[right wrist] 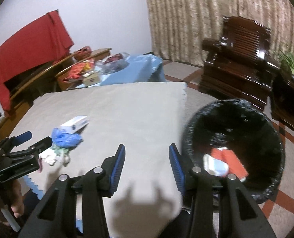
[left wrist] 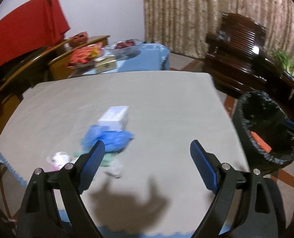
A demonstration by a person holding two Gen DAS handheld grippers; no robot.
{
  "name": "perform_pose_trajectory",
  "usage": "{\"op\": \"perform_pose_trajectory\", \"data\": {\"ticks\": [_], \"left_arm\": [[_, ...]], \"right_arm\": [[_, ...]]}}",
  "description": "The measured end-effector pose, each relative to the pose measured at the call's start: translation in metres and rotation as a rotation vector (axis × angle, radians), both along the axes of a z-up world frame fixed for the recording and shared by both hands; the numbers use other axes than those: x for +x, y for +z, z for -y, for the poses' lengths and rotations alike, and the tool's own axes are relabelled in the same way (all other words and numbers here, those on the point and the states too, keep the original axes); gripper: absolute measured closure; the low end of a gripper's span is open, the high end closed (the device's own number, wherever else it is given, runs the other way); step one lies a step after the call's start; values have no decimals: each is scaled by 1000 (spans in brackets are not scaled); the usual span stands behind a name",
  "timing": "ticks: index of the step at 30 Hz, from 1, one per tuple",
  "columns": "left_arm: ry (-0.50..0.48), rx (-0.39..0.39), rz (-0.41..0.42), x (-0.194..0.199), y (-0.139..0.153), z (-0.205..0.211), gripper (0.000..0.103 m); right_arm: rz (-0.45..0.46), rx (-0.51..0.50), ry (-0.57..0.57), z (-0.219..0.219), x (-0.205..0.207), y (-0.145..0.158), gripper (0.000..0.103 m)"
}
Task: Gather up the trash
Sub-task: 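Return both open tools over the table toward the remaining trash, then grasp the pink mask with the left tool while the right grasps a white tissue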
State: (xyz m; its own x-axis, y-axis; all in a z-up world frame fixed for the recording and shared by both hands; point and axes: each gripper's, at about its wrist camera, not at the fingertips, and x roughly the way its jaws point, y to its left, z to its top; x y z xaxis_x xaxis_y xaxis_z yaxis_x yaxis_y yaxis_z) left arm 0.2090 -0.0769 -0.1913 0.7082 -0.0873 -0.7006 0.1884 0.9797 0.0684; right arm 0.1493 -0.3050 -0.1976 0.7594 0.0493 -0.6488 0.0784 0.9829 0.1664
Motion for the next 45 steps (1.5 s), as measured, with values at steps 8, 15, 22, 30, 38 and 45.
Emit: {"op": "perform_pose_trajectory", "data": {"ticks": [8, 15, 22, 30, 38, 45], "left_arm": [[108, 3, 15, -9, -5, -86, 17], [181, 5, 8, -13, -20, -147, 18], [198, 9, -5, -12, -36, -180, 18], [213, -15, -63, -3, -67, -199, 18], [189, -5, -110, 11, -93, -205, 18], [175, -15, -159, 24, -114, -216, 18]], "right_arm": [[5, -17, 91, -78, 17, -3, 58], [0, -34, 158, -145, 27, -19, 58], [-17, -42, 171, -186, 38, -42, 58], [-55, -37, 184, -224, 47, -67, 58], [-70, -29, 177, -240, 55, -79, 58], [-91, -29, 182, -254, 61, -88, 58]]}}
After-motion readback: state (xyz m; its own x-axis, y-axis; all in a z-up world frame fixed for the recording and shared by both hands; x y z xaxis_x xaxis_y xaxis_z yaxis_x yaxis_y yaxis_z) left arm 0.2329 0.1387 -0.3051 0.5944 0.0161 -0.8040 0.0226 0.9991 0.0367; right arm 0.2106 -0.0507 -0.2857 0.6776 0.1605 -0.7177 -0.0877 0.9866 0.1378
